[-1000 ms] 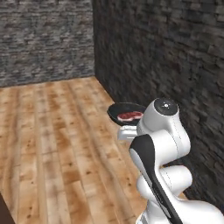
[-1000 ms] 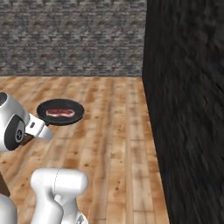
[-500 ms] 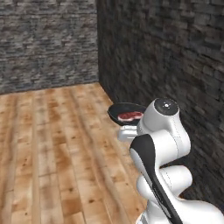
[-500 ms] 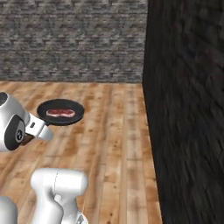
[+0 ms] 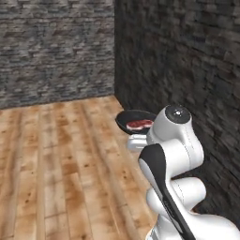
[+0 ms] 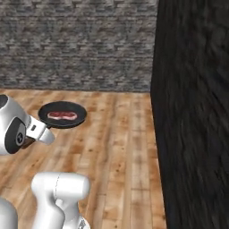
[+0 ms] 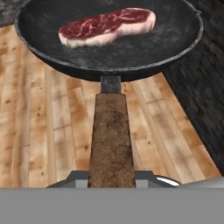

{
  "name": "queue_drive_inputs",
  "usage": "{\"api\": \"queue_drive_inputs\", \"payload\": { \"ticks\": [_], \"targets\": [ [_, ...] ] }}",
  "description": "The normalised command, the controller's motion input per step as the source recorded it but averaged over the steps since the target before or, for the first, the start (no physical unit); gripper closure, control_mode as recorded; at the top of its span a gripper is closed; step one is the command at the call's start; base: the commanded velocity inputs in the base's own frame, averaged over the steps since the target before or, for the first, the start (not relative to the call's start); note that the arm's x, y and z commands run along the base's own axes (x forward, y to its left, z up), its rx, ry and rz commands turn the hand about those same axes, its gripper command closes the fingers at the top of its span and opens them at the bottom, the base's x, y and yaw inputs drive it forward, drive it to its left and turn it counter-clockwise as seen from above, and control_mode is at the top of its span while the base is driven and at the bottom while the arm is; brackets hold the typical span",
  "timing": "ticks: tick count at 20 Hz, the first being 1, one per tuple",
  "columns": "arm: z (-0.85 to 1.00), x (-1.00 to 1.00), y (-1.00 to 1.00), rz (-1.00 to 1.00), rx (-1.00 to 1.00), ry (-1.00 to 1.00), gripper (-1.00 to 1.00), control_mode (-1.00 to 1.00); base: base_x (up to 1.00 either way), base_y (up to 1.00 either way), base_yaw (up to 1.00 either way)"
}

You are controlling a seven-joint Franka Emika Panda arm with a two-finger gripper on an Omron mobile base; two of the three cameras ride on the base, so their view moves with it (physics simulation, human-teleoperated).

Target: Pick up the pan with the steak in it and place it on the dining table. Then place the steak on the plate.

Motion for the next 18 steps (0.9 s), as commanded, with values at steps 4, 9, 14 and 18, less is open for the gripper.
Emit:
{"api": "queue_drive_inputs", "payload": {
  "ticks": [4, 9, 14, 18],
  "targets": [
    [0.00, 0.00, 0.00, 0.00, 0.00, 0.00, 1.00, 1.00, 0.13, -0.02, 0.40],
    [0.00, 0.00, 0.00, 0.00, 0.00, 0.00, 1.00, 1.00, -0.01, 0.00, 0.50],
    [0.00, 0.00, 0.00, 0.00, 0.00, 0.00, 1.00, 1.00, -0.01, 0.00, 0.50],
    [0.00, 0.00, 0.00, 0.00, 0.00, 0.00, 1.00, 1.00, -0.01, 0.00, 0.50]
  ]
}}
